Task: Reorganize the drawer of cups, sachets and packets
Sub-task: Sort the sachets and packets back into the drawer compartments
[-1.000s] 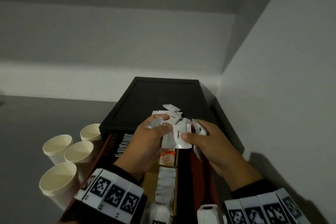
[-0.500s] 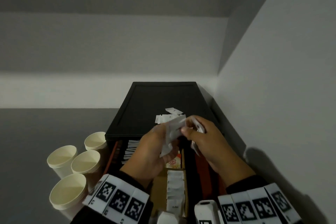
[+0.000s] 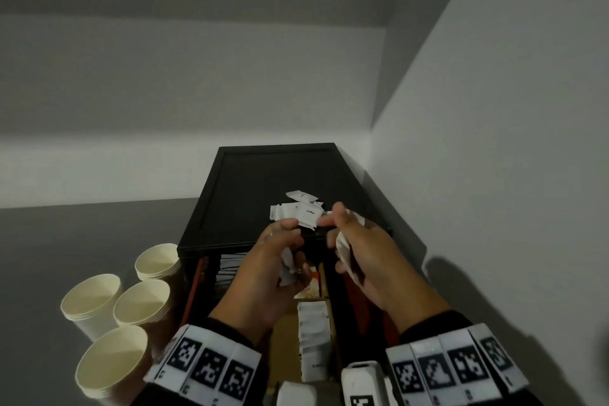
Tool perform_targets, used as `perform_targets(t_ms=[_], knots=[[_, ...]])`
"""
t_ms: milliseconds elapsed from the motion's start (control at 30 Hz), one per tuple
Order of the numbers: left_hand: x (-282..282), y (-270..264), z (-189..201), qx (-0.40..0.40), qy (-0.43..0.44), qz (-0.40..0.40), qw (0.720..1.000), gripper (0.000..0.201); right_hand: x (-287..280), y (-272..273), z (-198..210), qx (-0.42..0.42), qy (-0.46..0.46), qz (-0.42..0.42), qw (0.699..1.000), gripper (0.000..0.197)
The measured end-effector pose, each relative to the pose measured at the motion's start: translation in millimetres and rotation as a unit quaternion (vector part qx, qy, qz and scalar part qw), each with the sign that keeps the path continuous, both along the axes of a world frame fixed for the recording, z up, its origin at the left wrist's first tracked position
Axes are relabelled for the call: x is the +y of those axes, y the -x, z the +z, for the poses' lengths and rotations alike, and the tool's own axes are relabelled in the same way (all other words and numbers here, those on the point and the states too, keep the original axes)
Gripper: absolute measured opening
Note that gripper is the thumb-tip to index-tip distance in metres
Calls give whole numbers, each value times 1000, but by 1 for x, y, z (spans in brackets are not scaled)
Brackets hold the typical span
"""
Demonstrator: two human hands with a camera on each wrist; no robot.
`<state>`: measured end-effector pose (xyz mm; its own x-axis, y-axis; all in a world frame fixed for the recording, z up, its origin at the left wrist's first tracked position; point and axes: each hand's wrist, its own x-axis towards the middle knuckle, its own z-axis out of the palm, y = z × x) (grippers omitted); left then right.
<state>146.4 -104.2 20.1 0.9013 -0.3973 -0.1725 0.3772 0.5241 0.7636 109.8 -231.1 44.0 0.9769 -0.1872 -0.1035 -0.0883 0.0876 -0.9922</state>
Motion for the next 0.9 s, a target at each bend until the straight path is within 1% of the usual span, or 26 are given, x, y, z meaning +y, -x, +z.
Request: perform_targets(t_ms=[33, 67, 133, 167, 233, 267, 333, 400, 467, 500, 567, 600, 633, 667, 733, 800, 833, 900], knots=[[1, 0, 0, 11, 10, -5, 1000, 16, -1, -3, -2, 2, -12, -28, 1000, 33], [1, 2, 0, 14, 14, -14, 1000, 14, 0, -4, -3, -4, -12, -50, 999, 30], [1, 5, -2, -11, 5, -50, 999, 12, 2, -5, -4, -27, -28, -62, 997, 13], [1, 6, -3, -31, -7, -70, 997, 12, 3, -6, -4, -31, -39, -58, 997, 11], [-5, 10, -6, -57, -31, -93, 994, 10, 8, -8, -7, -20, -25, -57, 998, 21], [-9, 12, -8, -59, -49, -88, 993, 9, 9, -10, -9, -12, -1, -61, 998, 23], [-13, 11, -11, -41, -93, -40, 994, 17, 11, -11, -13, 15, 24, -63, 998, 20], [-7, 5, -12, -27, -95, -5, 995, 20, 7, -10, -16, 44, 53, -60, 996, 14], [2, -2, -12, -18, -85, 9, 996, 21, 0, -6, -15, 64, 67, -44, 995, 12], [5, -4, -13, -20, -86, 6, 996, 20, -1, -4, -14, 69, 49, -32, 996, 14], [7, -4, -14, -23, -92, -11, 995, 14, -2, 0, -12, 70, 3, 14, 997, 26], [7, -3, -15, -29, -97, -31, 994, 9, -2, 0, -13, 70, -4, 41, 997, 30], [6, -1, -16, -40, -102, -57, 992, 12, 0, 1, -13, 68, -7, 67, 995, 32], [5, 2, -17, -46, -107, -82, 990, 20, 2, 2, -14, 66, -9, 91, 994, 30], [6, 4, -19, -62, -101, -106, 987, 31, 5, 1, -19, 57, 2, 126, 990, 28], [9, 5, -21, -90, -92, -105, 986, 38, 5, -3, -24, 47, 20, 128, 990, 27], [11, 5, -22, -99, -88, -95, 987, 37, 5, -4, -25, 36, 22, 118, 992, 24], [14, 3, -23, -102, -79, -67, 989, 28, 3, -8, -24, 18, 16, 96, 995, 15]])
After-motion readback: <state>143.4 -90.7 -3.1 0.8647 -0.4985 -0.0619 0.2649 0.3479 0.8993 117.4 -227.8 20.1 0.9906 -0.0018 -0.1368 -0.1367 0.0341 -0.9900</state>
